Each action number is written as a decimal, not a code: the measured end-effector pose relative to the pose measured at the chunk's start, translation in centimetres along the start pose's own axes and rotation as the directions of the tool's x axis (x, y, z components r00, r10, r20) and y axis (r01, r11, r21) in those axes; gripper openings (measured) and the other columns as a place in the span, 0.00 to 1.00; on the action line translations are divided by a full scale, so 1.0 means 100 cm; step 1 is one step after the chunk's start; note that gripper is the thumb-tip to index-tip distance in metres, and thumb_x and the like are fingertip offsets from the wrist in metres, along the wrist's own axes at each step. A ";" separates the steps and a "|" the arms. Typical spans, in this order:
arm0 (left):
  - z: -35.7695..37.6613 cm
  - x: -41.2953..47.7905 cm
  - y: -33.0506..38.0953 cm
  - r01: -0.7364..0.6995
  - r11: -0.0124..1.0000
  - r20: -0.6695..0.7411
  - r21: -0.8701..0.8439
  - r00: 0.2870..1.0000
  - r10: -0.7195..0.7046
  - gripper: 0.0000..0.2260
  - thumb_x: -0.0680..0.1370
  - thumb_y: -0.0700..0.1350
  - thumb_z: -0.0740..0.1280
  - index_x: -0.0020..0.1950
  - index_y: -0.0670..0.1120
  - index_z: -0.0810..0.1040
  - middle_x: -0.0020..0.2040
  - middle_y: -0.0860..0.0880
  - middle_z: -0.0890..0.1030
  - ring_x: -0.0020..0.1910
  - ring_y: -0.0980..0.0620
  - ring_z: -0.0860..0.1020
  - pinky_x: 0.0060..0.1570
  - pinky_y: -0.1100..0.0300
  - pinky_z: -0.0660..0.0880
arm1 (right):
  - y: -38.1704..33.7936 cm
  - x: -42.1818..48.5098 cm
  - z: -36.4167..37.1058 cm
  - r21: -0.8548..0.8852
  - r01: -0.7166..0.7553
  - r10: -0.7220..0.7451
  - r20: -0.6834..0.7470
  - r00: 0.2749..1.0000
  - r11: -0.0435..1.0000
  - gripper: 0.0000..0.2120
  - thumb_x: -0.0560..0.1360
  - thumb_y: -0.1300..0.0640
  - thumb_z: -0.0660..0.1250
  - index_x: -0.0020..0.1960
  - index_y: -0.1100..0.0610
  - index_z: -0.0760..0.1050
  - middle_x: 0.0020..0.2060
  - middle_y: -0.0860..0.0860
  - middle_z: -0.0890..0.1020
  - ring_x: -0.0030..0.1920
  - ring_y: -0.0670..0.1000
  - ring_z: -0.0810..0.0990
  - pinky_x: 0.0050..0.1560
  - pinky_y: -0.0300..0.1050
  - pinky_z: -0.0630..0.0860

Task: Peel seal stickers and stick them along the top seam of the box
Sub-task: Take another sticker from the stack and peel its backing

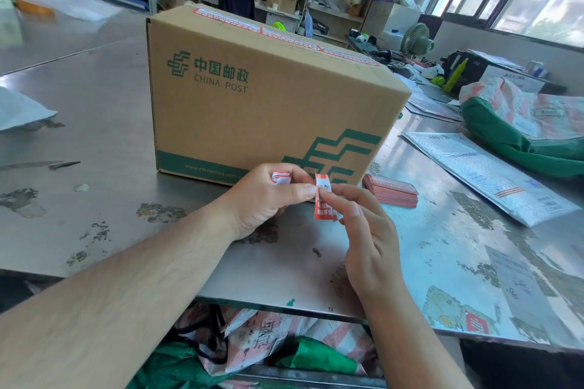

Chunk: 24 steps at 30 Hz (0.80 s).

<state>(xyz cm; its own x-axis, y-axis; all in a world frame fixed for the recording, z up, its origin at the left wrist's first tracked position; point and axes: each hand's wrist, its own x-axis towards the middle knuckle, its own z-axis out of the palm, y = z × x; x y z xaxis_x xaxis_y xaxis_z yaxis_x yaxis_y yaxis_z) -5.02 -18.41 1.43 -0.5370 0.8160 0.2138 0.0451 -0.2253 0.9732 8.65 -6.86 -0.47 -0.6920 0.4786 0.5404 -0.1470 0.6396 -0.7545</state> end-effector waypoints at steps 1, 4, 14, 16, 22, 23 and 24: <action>0.000 0.000 -0.001 -0.004 1.000 -0.003 0.002 1.000 0.004 0.04 0.68 0.45 0.73 0.35 0.50 0.80 0.27 0.56 0.73 0.25 0.60 0.66 0.27 0.69 0.62 | 0.000 0.000 0.000 0.004 0.008 -0.008 -0.003 1.000 1.000 0.21 0.80 0.46 0.54 0.54 0.48 0.86 0.55 0.43 0.81 0.60 0.46 0.79 0.55 0.44 0.75; 0.001 0.000 -0.001 -0.010 1.000 -0.007 0.020 1.000 0.010 0.04 0.72 0.41 0.70 0.37 0.45 0.77 0.26 0.58 0.74 0.24 0.62 0.67 0.27 0.71 0.63 | -0.002 0.000 0.000 0.023 0.012 -0.012 -0.001 1.000 1.000 0.20 0.80 0.47 0.55 0.52 0.47 0.86 0.54 0.43 0.82 0.59 0.46 0.79 0.56 0.38 0.73; 0.005 -0.002 0.005 0.005 1.000 -0.015 0.028 1.000 -0.004 0.10 0.79 0.30 0.63 0.39 0.41 0.73 0.26 0.59 0.77 0.24 0.65 0.73 0.28 0.76 0.66 | 0.008 0.002 -0.001 -0.066 0.040 -0.041 -0.015 0.999 0.997 0.23 0.81 0.47 0.53 0.61 0.54 0.83 0.56 0.47 0.80 0.59 0.43 0.78 0.57 0.32 0.70; 0.005 -0.002 0.005 0.001 0.999 -0.014 0.037 1.000 0.000 0.09 0.79 0.31 0.63 0.40 0.40 0.73 0.27 0.59 0.77 0.25 0.64 0.73 0.28 0.76 0.66 | 0.008 0.002 0.000 -0.076 0.040 -0.040 0.000 0.999 0.996 0.23 0.81 0.47 0.53 0.61 0.54 0.83 0.54 0.46 0.81 0.58 0.43 0.79 0.56 0.34 0.71; 0.006 -0.003 0.006 0.006 0.998 -0.008 0.068 1.000 -0.005 0.08 0.79 0.31 0.63 0.42 0.39 0.74 0.26 0.60 0.78 0.25 0.65 0.74 0.29 0.77 0.66 | 0.007 0.002 0.000 -0.084 0.093 -0.087 0.072 0.994 0.992 0.21 0.82 0.50 0.53 0.60 0.52 0.84 0.51 0.48 0.82 0.55 0.45 0.80 0.55 0.39 0.74; 0.007 -0.003 0.007 0.013 0.997 -0.008 0.072 1.000 -0.012 0.08 0.79 0.31 0.63 0.41 0.40 0.74 0.26 0.60 0.77 0.24 0.65 0.74 0.28 0.77 0.66 | 0.007 0.002 0.000 -0.082 0.100 -0.094 0.072 0.993 0.992 0.21 0.82 0.50 0.53 0.59 0.52 0.84 0.51 0.48 0.82 0.55 0.45 0.80 0.55 0.39 0.74; 0.007 -0.003 0.007 0.017 0.997 -0.009 0.080 1.000 -0.016 0.09 0.79 0.31 0.63 0.41 0.41 0.74 0.25 0.60 0.77 0.24 0.65 0.73 0.28 0.77 0.66 | 0.007 0.002 0.000 -0.082 0.109 -0.103 0.073 0.992 0.991 0.21 0.82 0.50 0.53 0.59 0.52 0.84 0.51 0.48 0.82 0.55 0.45 0.80 0.54 0.38 0.74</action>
<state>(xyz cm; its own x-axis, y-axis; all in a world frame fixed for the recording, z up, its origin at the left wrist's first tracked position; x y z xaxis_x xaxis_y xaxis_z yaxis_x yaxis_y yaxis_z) -4.24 -18.41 2.10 -0.5451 0.8149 0.1972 0.1035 -0.1680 0.9803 8.44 -6.30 -0.86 -0.7231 0.3652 0.5863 -0.1624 0.7352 -0.6582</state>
